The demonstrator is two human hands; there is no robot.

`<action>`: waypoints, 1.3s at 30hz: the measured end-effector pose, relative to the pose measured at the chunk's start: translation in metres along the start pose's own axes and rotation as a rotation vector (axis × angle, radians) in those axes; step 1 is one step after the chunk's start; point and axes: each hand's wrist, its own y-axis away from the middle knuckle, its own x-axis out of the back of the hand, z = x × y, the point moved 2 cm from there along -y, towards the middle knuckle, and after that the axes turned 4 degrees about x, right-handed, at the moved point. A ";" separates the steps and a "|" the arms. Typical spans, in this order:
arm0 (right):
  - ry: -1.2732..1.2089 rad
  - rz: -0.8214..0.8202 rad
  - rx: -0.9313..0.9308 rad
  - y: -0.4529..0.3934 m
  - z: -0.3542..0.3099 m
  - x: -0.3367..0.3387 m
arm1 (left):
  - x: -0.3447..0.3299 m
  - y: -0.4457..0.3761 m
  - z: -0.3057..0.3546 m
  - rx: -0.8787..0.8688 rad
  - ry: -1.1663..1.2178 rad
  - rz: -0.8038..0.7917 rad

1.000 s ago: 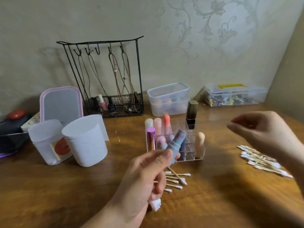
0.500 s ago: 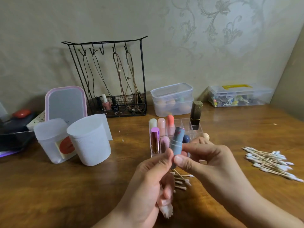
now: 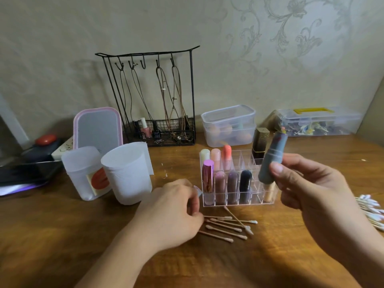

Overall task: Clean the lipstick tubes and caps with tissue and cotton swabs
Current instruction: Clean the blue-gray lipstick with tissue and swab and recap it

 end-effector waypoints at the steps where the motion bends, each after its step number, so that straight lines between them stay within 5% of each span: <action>1: 0.011 -0.003 -0.010 0.000 0.001 0.000 | -0.001 0.000 0.000 0.004 -0.028 -0.008; 11: 0.029 -0.003 -0.031 0.000 0.008 0.000 | -0.011 -0.011 -0.010 -0.016 0.073 -0.074; 16: 0.025 0.004 -0.032 0.000 0.008 0.002 | 0.001 -0.017 -0.022 0.067 0.163 0.023; 18: 0.048 -0.013 -0.025 0.002 0.007 0.001 | 0.006 -0.019 -0.025 0.116 0.413 0.114; 22: 0.017 -0.146 -0.024 0.009 0.009 -0.012 | 0.007 -0.016 -0.015 0.058 1.447 0.059; 25: -0.020 -0.248 -0.053 0.014 0.019 -0.025 | -0.006 -0.017 -0.005 0.050 1.752 -0.012; 31: -0.119 -0.351 -0.105 0.018 0.031 -0.033 | -0.021 -0.011 0.014 0.090 1.842 -0.009; 39: -0.185 -0.422 -0.079 0.018 0.032 -0.034 | -0.014 -0.006 0.017 0.100 1.660 0.149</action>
